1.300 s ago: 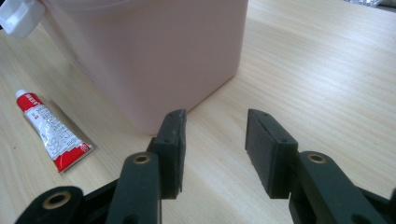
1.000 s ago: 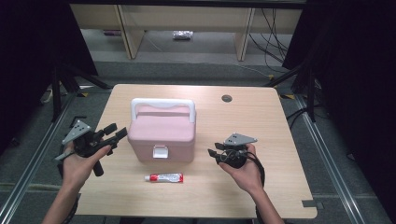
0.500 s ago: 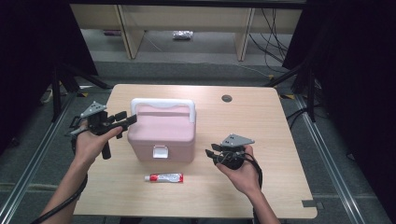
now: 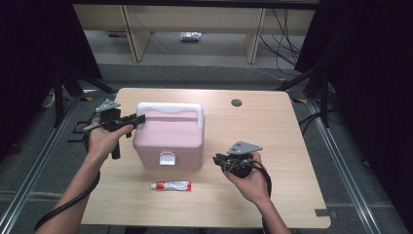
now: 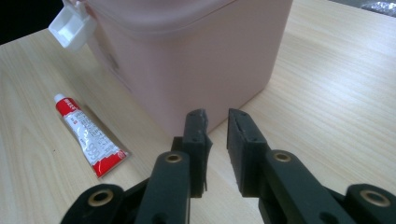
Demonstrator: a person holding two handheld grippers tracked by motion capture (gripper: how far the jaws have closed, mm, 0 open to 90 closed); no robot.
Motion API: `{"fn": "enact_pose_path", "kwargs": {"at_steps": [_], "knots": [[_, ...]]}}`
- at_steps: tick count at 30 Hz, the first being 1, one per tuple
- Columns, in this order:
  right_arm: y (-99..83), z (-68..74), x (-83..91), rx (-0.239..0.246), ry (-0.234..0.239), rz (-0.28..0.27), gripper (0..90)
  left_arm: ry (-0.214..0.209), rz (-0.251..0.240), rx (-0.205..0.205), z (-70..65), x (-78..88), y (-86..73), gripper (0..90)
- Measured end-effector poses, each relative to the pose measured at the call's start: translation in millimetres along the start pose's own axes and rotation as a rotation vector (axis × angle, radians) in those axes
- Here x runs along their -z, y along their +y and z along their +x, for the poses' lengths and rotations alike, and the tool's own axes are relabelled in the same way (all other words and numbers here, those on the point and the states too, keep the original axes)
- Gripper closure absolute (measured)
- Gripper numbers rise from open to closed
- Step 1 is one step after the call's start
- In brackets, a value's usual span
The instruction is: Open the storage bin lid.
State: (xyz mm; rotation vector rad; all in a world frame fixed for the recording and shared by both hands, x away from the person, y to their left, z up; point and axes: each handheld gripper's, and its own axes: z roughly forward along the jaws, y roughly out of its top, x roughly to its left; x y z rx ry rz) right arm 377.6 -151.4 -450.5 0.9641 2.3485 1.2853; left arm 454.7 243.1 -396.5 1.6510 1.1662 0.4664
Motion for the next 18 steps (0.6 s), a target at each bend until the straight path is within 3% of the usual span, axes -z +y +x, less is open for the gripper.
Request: {"fn": "enact_pose_path", "kwargs": {"at_steps": [2,3,4,5,6,10,12,13,16,18], "knots": [[0.6,0.6,-0.1,0.003,-0.001,0.0,80.2,0.011,-0.001,0.011,-1.5,-0.4,0.7,71.2],[1.4,1.6,-0.4,-0.001,0.003,-0.001,81.1,0.014,-0.006,-0.005,0.4,-0.8,1.5,71.6],[2.1,2.5,-1.0,-0.008,0.009,-0.009,81.7,0.01,-0.011,0.003,1.0,-1.1,1.6,72.1],[3.0,3.7,-1.1,-0.019,0.014,-0.008,82.9,0.012,0.0,0.04,-1.5,-0.1,1.4,72.5],[5.4,2.8,-0.7,0.001,0.009,-0.013,84.9,0.013,0.004,0.053,-2.2,0.2,1.8,72.8],[9.9,5.6,-1.9,-0.014,0.036,-0.03,89.3,0.009,0.022,0.066,-1.9,0.3,6.5,72.9],[12.7,6.1,-0.7,0.002,0.02,-0.041,90.0,0.009,0.023,0.076,-2.1,0.1,7.5,73.0],[14.3,9.7,0.2,-0.039,0.041,-0.022,90.0,0.012,0.03,0.084,-2.1,0.6,8.9,72.9],[17.7,8.5,-0.3,0.002,0.035,-0.036,90.0,0.009,0.033,0.099,-1.8,0.3,12.5,72.9],[21.7,12.1,-0.6,-0.021,0.057,-0.033,90.0,0.014,0.046,0.104,-2.1,0.9,16.1,73.0]]}}
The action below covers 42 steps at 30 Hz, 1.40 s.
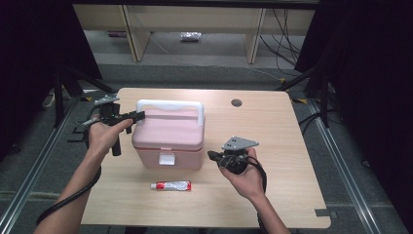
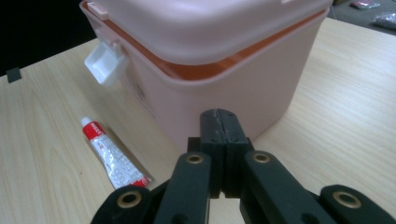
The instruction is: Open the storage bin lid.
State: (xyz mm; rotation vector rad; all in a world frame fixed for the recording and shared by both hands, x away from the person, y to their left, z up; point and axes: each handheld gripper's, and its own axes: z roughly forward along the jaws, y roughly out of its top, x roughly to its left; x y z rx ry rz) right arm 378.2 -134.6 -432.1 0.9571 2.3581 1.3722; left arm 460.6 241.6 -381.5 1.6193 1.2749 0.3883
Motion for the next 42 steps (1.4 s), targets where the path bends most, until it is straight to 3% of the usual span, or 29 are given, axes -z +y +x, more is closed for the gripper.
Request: {"fn": "enact_pose_path", "kwargs": {"at_steps": [4,5,6,7,9,10,11,12,17,18,20,22,27,31,32,36,39,42], "knots": [[5.8,2.5,0.4,-0.002,0.006,-0.018,90.0,-0.003,0.0,0.007,0.0,0.0,2.7,72.9],[7.7,1.6,-1.0,0.019,0.009,-0.037,90.0,-0.006,-0.002,0.011,-0.1,-0.1,3.2,72.9],[9.6,3.5,0.3,-0.003,0.006,-0.025,90.0,-0.005,-0.003,0.013,-0.3,-0.1,3.6,72.9],[11.9,1.9,0.0,0.03,0.0,-0.036,90.0,-0.005,-0.001,0.012,-0.4,0.0,4.1,72.9],[14.6,4.3,-1.8,-0.005,0.017,-0.04,90.0,-0.005,0.0,0.012,-0.4,0.1,4.4,72.9],[16.4,2.9,-2.4,0.023,0.02,-0.043,90.0,-0.005,0.002,0.012,-0.4,0.2,4.5,72.9],[17.3,3.8,-3.8,0.012,0.024,-0.05,90.0,-0.006,0.003,0.012,-0.3,0.3,4.7,72.9],[19.1,4.1,-4.8,0.031,0.014,-0.049,90.0,-0.006,0.003,0.013,-0.3,0.3,4.8,72.9],[20.9,5.6,-8.8,0.028,0.019,-0.053,90.0,-0.009,0.007,0.009,-0.1,0.6,5.2,72.8],[21.3,8.2,-8.3,0.003,0.019,-0.041,90.0,-0.009,0.007,0.006,0.0,0.8,5.3,72.8],[23.4,7.1,-8.6,0.033,0.01,-0.048,90.0,-0.017,0.01,-0.001,1.0,1.0,5.4,72.3],[23.8,7.4,-8.7,0.03,0.015,-0.044,90.0,-0.029,0.017,-0.016,1.7,2.8,5.5,71.0],[24.0,7.7,-7.9,0.012,0.011,-0.045,90.0,-0.045,-0.019,-0.062,0.0,17.2,2.8,59.1],[24.3,8.0,-8.6,0.013,0.012,-0.053,90.0,-0.048,-0.068,-0.107,-0.9,37.1,1.4,60.7],[24.7,7.0,-9.2,0.034,0.017,-0.057,90.0,-0.052,-0.085,-0.129,-1.4,41.8,1.4,62.5],[25.8,7.5,-7.2,0.027,0.005,-0.054,90.0,-0.079,-0.127,-0.234,-9.7,58.4,-3.4,79.0],[27.1,7.1,-7.2,0.037,0.004,-0.059,90.0,-0.115,-0.141,-0.245,-16.9,68.2,-12.4,87.5],[28.2,7.5,-7.5,0.023,0.007,-0.062,90.0,-0.133,-0.152,-0.251,-21.0,74.1,-21.2,89.5]]}}
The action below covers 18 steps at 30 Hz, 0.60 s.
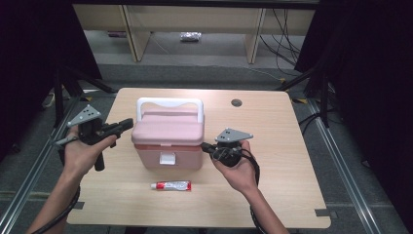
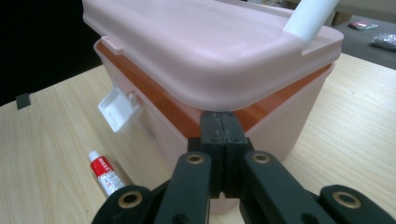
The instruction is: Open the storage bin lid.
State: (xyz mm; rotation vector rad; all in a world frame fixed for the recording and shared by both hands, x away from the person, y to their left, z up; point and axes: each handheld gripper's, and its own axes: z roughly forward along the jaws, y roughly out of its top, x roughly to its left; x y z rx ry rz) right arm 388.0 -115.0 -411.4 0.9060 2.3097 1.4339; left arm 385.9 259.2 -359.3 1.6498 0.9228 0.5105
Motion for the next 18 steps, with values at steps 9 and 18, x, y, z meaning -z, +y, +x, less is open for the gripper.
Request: {"fn": "enact_pose_path", "kwargs": {"at_steps": [9,18], "knots": [[4.2,-1.0,1.7,0.021,-0.012,-0.01,90.0,-0.03,-0.049,-0.075,-26.5,12.9,-22.6,89.7],[6.1,-1.4,2.3,0.013,-0.017,-0.008,90.0,-0.057,-0.006,-0.11,-45.0,6.0,-46.0,89.7]]}}
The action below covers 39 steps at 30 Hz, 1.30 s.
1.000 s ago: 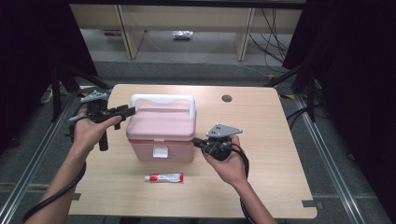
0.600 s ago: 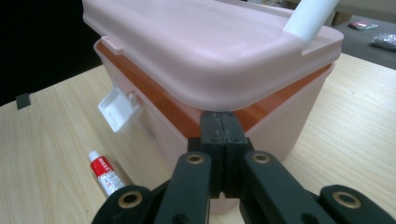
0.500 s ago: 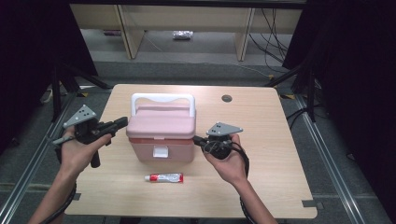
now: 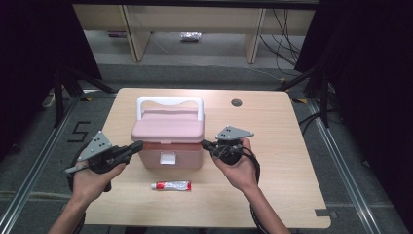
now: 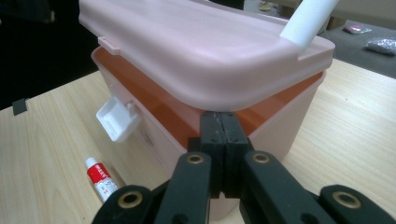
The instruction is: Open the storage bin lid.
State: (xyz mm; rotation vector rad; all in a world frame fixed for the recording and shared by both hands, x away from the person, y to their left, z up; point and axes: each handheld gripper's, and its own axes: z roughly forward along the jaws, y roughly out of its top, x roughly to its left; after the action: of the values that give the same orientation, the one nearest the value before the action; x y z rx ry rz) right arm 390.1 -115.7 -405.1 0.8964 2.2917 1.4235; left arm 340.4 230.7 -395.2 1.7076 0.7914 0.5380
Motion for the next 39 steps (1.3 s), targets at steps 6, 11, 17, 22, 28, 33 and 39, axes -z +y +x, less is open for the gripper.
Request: {"fn": "enact_pose_path", "kwargs": {"at_steps": [6,11,17,22,28,33,39], "knots": [[1.2,-0.4,0.1,0.007,-0.001,-0.009,90.0,-0.003,0.031,0.032,-3.7,-10.6,-9.8,89.7],[1.4,-0.2,0.8,0.008,-0.004,-0.009,90.0,0.0,0.038,0.055,-2.0,-22.6,-13.9,89.7],[2.0,-0.1,1.4,0.015,-0.02,-0.02,90.0,0.028,0.051,0.067,2.9,-33.1,-16.0,89.8],[1.9,0.6,1.7,0.009,-0.007,-0.013,90.0,0.038,0.04,0.076,5.3,-38.3,-14.4,89.8],[2.3,2.1,3.3,0.012,0.002,-0.016,90.0,0.046,0.034,0.07,4.5,-38.8,-9.9,89.8],[-4.5,5.6,4.8,-0.013,0.006,0.003,90.0,0.05,0.014,0.061,6.2,-38.2,-4.3,89.8],[-11.7,5.9,5.1,0.001,0.013,0.015,90.0,0.049,-0.011,0.076,6.0,-39.0,0.0,89.8]]}}
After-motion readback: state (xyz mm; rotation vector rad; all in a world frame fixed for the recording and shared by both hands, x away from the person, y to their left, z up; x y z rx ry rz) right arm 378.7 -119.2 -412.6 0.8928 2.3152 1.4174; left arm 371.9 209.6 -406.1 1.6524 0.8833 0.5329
